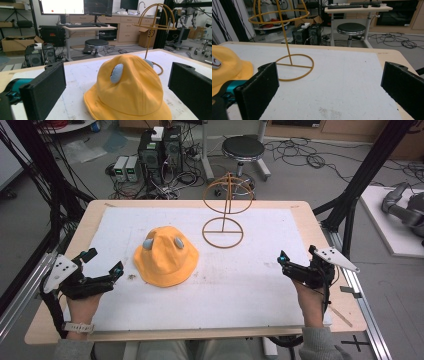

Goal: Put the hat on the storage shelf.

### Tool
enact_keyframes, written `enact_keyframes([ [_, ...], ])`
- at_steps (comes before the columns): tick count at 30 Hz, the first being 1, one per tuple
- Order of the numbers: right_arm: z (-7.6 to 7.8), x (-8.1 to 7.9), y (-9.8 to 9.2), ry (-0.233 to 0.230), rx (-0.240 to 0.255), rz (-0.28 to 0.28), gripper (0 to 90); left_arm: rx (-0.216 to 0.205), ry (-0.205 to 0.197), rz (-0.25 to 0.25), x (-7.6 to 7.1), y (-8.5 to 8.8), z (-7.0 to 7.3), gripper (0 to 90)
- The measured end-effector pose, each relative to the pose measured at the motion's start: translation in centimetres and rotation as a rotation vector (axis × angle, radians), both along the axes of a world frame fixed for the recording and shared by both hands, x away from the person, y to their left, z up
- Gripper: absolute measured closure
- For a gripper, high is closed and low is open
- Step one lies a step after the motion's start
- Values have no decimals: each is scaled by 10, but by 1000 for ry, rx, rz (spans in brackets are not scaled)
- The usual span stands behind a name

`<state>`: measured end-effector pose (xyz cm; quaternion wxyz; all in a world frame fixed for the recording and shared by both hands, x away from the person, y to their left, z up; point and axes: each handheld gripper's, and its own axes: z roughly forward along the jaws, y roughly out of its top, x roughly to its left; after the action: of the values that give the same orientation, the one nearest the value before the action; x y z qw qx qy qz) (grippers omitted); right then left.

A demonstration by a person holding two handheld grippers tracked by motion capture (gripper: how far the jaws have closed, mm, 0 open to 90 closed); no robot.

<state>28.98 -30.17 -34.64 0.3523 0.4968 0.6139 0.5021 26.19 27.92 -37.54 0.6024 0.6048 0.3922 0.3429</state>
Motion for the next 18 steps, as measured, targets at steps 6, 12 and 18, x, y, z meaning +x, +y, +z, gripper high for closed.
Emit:
enact_keyframes([
  [6, 0, 0, 1, 1, -2, 4, 10, 14, 6, -3, 1, -5, -2, 18],
  [12, 1, 0, 1, 3, 3, 2, 10, 23, 18, -11, 3, -9, -5, 17],
  [18, 1, -2, -1, 0, -1, 1, 10, 30, 21, -18, 5, -12, -6, 17],
])
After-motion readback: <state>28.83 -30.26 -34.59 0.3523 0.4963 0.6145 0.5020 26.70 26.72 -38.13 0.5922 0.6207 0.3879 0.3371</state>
